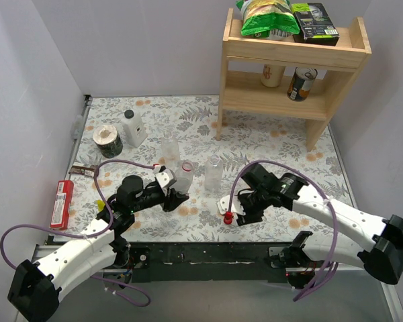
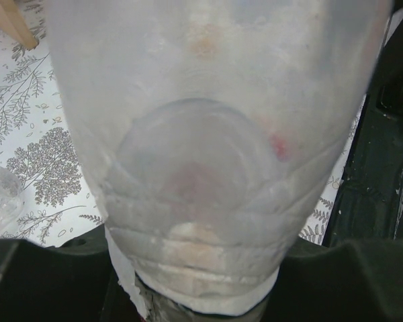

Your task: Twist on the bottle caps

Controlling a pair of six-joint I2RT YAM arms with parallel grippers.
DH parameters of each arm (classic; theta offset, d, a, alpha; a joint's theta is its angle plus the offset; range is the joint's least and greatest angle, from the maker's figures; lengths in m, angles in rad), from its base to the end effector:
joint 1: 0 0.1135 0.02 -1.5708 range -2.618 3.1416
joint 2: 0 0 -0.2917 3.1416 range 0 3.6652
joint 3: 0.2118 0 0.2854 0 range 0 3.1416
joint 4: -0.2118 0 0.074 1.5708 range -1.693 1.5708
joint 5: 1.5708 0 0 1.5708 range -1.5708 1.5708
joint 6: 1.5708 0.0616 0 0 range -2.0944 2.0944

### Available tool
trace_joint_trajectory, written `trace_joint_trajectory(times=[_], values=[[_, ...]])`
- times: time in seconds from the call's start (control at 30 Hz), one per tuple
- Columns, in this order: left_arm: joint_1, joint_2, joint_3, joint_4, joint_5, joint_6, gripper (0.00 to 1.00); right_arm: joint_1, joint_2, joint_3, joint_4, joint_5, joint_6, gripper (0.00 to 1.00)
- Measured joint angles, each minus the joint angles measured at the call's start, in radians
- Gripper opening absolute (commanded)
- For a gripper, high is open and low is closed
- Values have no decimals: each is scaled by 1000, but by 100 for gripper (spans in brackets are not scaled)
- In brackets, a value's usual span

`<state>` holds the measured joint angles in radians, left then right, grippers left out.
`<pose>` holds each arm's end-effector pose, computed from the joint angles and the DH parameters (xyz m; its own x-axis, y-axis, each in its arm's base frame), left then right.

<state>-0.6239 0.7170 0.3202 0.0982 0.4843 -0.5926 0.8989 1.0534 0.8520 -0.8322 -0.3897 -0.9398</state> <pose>0.1484 -0.1422 0.2149 -0.6885 -0.1134 -0.7163 0.5951 0.4761 -0.6474 0.1237 0.1931 0.2575 0.3668 -0.7388 -0.5654 -0.9303 -0.2930 -0.2206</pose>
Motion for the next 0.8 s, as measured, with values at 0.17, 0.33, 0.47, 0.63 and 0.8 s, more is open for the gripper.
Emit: trace_joint_trajectory(times=[0.17,0.33,0.47,0.63,0.8], values=[[11,0,0,-2,-18,-3,0,10,122,-83,53,-19,-98,61],[38,0,0,-10,-21,-3,0,13,220,-99,140,-26,-146,61],[54,2,4,-16,-21,-3,0,13,280,-99,205,-32,-171,61],[59,6,5,-16,-21,-3,0,19,341,-96,246,-39,-190,59],[60,9,5,-15,-21,-6,0,30,365,-95,266,-40,-194,56]])
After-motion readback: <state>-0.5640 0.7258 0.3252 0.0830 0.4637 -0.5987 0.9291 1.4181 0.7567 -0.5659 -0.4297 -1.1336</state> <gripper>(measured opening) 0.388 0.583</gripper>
